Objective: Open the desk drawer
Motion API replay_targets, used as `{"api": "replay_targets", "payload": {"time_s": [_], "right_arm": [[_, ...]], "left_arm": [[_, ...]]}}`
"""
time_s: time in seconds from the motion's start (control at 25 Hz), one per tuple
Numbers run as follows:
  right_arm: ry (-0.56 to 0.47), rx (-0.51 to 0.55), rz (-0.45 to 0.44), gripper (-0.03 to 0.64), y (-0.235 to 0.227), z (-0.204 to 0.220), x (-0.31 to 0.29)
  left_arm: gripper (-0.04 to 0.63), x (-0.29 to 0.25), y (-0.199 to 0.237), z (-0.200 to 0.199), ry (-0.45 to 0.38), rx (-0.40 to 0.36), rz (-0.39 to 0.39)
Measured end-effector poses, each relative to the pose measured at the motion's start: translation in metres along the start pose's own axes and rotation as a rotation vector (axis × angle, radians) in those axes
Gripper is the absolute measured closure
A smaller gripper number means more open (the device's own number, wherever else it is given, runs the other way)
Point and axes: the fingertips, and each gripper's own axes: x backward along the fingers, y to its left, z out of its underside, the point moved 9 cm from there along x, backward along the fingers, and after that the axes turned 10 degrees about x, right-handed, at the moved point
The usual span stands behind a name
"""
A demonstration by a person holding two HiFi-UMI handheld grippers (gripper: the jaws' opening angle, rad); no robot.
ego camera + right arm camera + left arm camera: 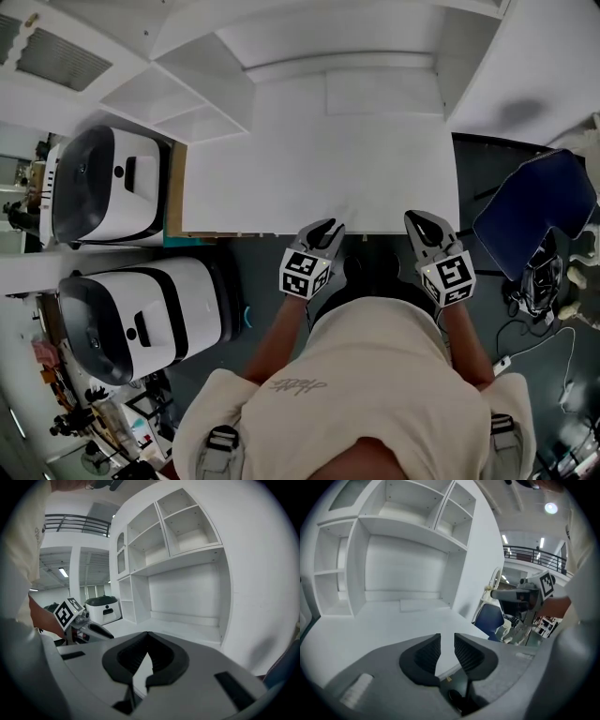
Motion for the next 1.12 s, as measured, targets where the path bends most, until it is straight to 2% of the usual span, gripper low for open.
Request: {"api": "replay_targets", "payload": {"time_s": [0.32, 0.48, 0.6, 0.68, 0.92, 1.12], "right_arm": [[0.042, -0.029, 0.012, 0.615, 0.0, 0.021, 0.005], [0.064, -0.046, 0.02, 0.614, 0.001, 0.03, 0.007], [0.081, -0.054, 0.037, 0.615, 0.0, 0.034, 0.011], [0.095, -0.064, 0.05, 0.615, -0.001, 0.038, 0.013], [0.143, -0.069, 0.065, 0.615, -0.004, 0.053, 0.02], [0.169, -0.091, 0.081, 0.614, -0.003, 0.062, 0.028]], "left_arm": [[0.499, -0.036, 0.01, 0.068, 0.194, 0.178, 0.046], [0.499, -0.057, 0.021, 0.113, 0.27, 0.383, 0.05], [0.499, -0.07, 0.024, 0.14, 0.323, 0.486, 0.045], [0.499, -0.078, 0.026, 0.152, 0.349, 0.512, 0.046], [0.499, -0.118, 0.035, 0.18, 0.409, 0.502, 0.026], [0.499, -0.144, 0.042, 0.193, 0.43, 0.559, -0.016]]}}
